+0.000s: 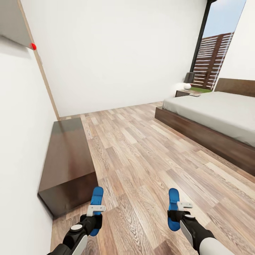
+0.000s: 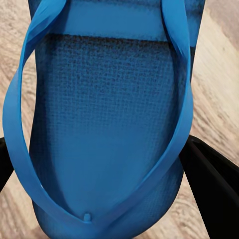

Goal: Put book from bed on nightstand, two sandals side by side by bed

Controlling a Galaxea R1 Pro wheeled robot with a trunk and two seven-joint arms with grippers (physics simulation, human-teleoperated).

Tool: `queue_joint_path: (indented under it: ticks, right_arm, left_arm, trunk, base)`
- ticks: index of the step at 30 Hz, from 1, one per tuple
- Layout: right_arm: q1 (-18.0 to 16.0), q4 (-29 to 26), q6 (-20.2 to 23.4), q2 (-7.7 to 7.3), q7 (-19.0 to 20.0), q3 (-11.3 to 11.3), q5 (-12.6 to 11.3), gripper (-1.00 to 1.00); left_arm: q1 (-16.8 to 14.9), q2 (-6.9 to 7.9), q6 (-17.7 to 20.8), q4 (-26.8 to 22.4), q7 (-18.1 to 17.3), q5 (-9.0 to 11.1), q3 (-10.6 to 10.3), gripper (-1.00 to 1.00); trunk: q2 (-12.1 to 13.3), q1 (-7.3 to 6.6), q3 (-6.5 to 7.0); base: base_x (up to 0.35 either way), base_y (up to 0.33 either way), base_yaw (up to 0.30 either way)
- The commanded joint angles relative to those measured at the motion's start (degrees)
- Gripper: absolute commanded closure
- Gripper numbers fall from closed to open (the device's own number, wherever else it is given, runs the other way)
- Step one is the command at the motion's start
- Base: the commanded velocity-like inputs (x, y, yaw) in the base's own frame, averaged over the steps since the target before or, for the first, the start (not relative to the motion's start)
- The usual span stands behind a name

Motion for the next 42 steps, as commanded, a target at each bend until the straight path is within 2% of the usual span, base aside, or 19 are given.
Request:
queue_joint_path:
  ticks: [1,28,42]
  right_arm:
    - [0.01,-0.12,0.34,0.06,-0.01,-0.24,0.30,1.00]
    - [0.30,0.48,0.27,0.05,0.00,-0.26,0.32,1.00]
    - [0.35,1.67,-2.90,0.04,-0.08,-0.24,0.30,1.00]
  left_arm:
    - [-0.05,0.07,0.12,-0.08,0.57,0.59,-0.21,1.00]
    - [-0.05,0.16,-1.58,0.00,0.57,0.43,-0.29,1.00]
    - [-0.05,0.10,-1.57,0.00,0.57,0.45,-0.29,1.00]
  trunk:
    - [-0.02,-0.01,-0.05]
    - [-0.02,-0.01,-0.05]
    - [-0.02,-0.01,-0.05]
  base:
    - [0.000,0.000,0.000]
    - [0.000,0.000,0.000]
    - [0.000,0.000,-0.048]
